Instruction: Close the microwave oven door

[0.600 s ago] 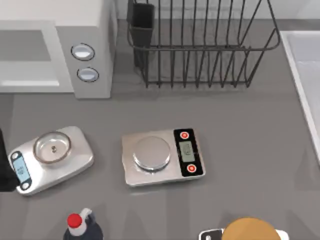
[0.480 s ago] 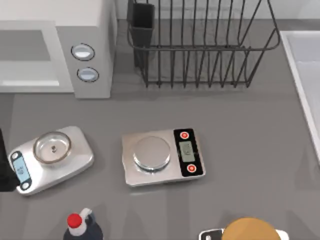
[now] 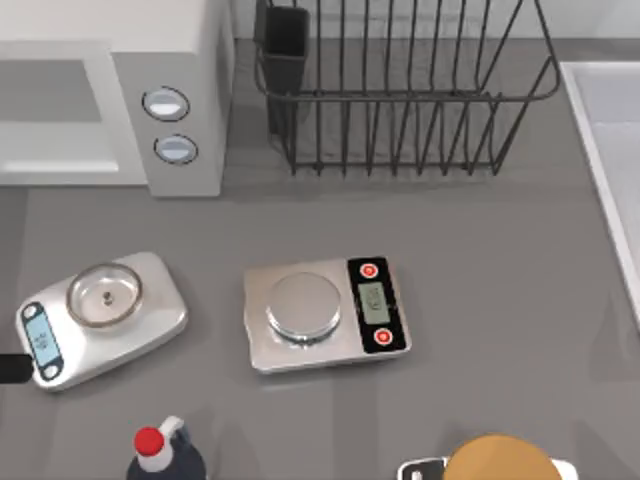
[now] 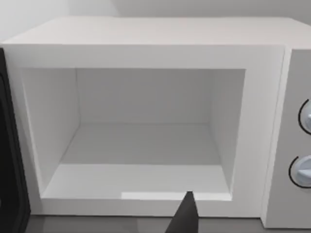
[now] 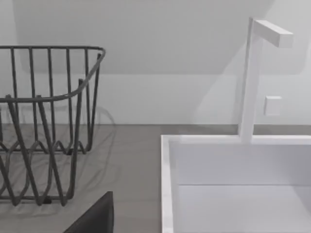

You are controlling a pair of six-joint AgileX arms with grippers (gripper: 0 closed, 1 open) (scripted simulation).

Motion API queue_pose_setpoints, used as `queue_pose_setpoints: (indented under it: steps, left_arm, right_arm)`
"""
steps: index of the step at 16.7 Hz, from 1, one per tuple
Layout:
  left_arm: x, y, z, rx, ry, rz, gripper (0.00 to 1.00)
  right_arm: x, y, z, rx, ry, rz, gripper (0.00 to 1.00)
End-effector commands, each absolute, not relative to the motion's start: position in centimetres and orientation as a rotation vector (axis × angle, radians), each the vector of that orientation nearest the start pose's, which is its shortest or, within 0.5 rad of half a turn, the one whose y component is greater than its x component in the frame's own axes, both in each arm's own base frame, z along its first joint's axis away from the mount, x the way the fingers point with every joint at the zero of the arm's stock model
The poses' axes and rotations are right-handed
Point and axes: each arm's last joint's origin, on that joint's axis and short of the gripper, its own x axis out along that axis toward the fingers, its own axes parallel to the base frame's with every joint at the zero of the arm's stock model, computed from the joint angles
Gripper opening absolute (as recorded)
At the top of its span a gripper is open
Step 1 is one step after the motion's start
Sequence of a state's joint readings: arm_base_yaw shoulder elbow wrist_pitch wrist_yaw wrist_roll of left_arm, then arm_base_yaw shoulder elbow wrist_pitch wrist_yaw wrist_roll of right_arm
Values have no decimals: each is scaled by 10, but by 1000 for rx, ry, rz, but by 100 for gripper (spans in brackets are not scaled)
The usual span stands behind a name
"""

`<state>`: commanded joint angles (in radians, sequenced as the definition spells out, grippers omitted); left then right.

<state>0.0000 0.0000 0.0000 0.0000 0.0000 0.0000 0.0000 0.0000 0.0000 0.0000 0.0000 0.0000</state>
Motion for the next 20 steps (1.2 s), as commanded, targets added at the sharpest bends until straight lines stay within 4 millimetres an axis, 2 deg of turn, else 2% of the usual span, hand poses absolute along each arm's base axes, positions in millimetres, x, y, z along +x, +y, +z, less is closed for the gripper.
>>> queue_pose_setpoints:
  steps: [4,5,14,20]
  left_arm:
    - [106,-1,160,0,0,0,2]
    - [106,-1,160,0,0,0,0]
    - [106,-1,160,0,0,0,0]
    - [106,-11,165,0,0,0,0]
  right_arm:
    - [106,-1,160,0,0,0,100]
    - [106,-1,160,0,0,0,100]
    - [106,-1,160,0,0,0,100]
    - [106,-1,160,0,0,0,100]
